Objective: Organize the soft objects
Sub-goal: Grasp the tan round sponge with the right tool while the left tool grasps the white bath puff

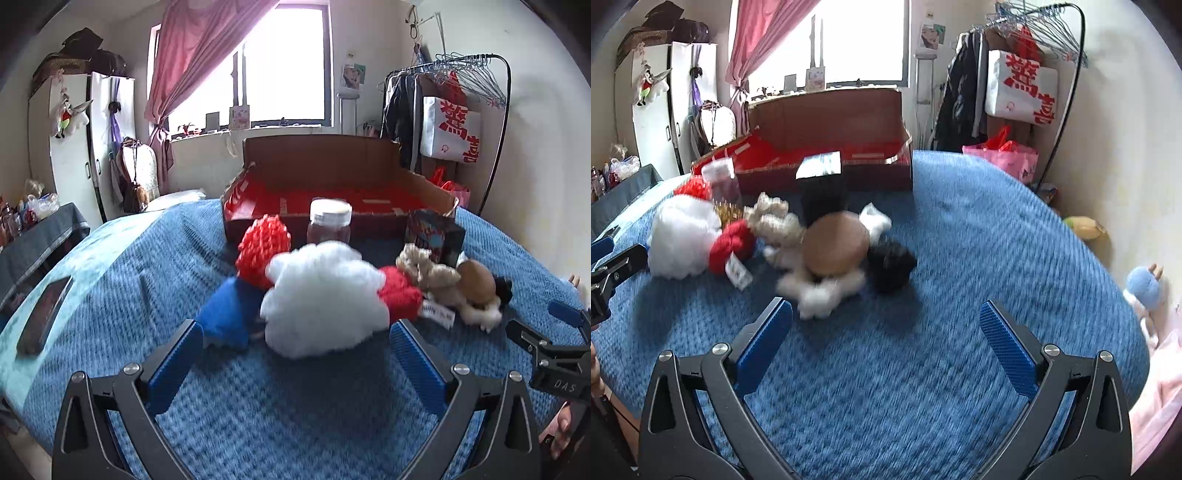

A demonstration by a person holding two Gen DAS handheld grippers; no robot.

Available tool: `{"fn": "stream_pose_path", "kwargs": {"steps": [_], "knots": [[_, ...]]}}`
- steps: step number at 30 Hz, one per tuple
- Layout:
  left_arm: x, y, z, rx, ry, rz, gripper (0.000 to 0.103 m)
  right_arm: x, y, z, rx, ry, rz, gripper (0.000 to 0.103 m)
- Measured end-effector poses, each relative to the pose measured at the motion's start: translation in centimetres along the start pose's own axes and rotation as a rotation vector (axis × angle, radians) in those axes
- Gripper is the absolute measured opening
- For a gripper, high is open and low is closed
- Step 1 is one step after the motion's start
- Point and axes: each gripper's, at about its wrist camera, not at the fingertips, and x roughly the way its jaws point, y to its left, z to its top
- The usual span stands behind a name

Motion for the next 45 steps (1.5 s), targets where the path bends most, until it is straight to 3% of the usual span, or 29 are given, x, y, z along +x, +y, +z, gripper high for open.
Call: {"fn": "stream_pose_path", "kwargs": {"steps": [8,15,18,21,23,25,31,45], "knots": [[2.1,0.0,2.7,0.016,0.038,-0.066,0.103,2.3,0.6,3.4,-0.115,0.018,0.066,0.103],[4.4,-0.6,3.6,0.048,0.096,-0.11,0.103,4.6,2.2,4.6,-0.229,0.074,0.107,0.103],[5.1,-1.0,3.7,0.059,0.115,-0.111,0.098,5.2,2.5,4.6,-0.258,0.091,0.111,0.098],[5.9,-1.1,3.9,0.067,0.136,-0.121,0.09,5.8,2.8,4.4,-0.273,0.113,0.129,0.078],[6.3,-1.3,3.8,0.073,0.153,-0.138,0.084,6.3,2.9,4.3,-0.274,0.134,0.146,0.057],[6.8,-1.4,3.6,0.078,0.172,-0.154,0.075,6.3,2.8,4.2,-0.272,0.135,0.156,0.049],[6.4,-1.6,3.4,0.082,0.159,-0.162,0.058,5.1,2.4,4.1,-0.24,0.105,0.192,0.044],[4.1,-0.9,3.4,0.063,0.139,-0.181,0.052,3.2,2.3,4.2,-0.203,0.073,0.214,0.044]]}}
